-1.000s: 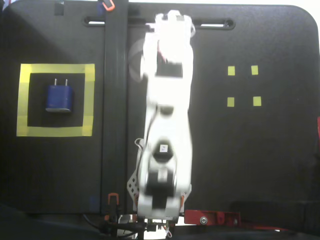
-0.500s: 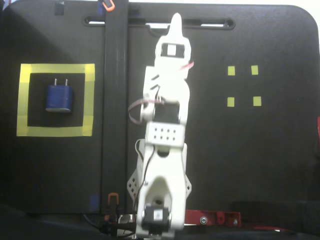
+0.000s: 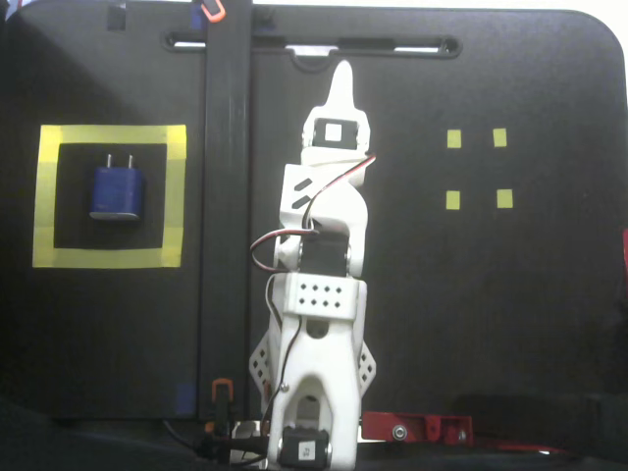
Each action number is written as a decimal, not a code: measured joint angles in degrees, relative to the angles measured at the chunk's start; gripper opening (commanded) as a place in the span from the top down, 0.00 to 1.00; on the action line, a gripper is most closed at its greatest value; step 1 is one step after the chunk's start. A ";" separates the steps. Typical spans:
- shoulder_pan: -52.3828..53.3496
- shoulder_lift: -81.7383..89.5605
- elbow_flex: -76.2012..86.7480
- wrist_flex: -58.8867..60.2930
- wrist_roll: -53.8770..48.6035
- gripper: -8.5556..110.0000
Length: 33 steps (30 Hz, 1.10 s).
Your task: Grasp the block and place it in the designated area.
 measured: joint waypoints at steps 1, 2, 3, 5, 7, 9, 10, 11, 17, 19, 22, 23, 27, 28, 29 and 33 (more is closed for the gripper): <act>0.00 0.70 0.00 2.11 -0.26 0.93; 0.00 1.49 0.00 4.31 -0.35 0.93; 0.00 2.29 0.00 6.33 -0.62 0.93; 0.00 4.13 0.00 10.28 -0.79 0.93; 0.00 5.80 0.00 14.41 -1.23 0.93; 0.00 6.24 0.00 17.14 -1.67 0.93; -0.09 6.24 0.00 18.46 -1.93 0.93; -0.35 6.42 0.00 19.60 -2.29 0.93; -1.05 6.59 0.00 24.52 -2.81 0.93; -1.58 6.59 0.00 25.84 -2.81 0.93; -1.76 6.59 0.00 27.69 -2.90 0.93; -1.76 6.59 0.00 28.48 -2.90 0.93; -2.11 6.59 0.00 29.71 -2.90 0.93; -2.37 6.59 0.00 29.79 -2.90 0.93; -2.64 6.59 0.00 29.88 -2.90 0.93; -2.81 6.59 0.00 29.97 -2.90 0.93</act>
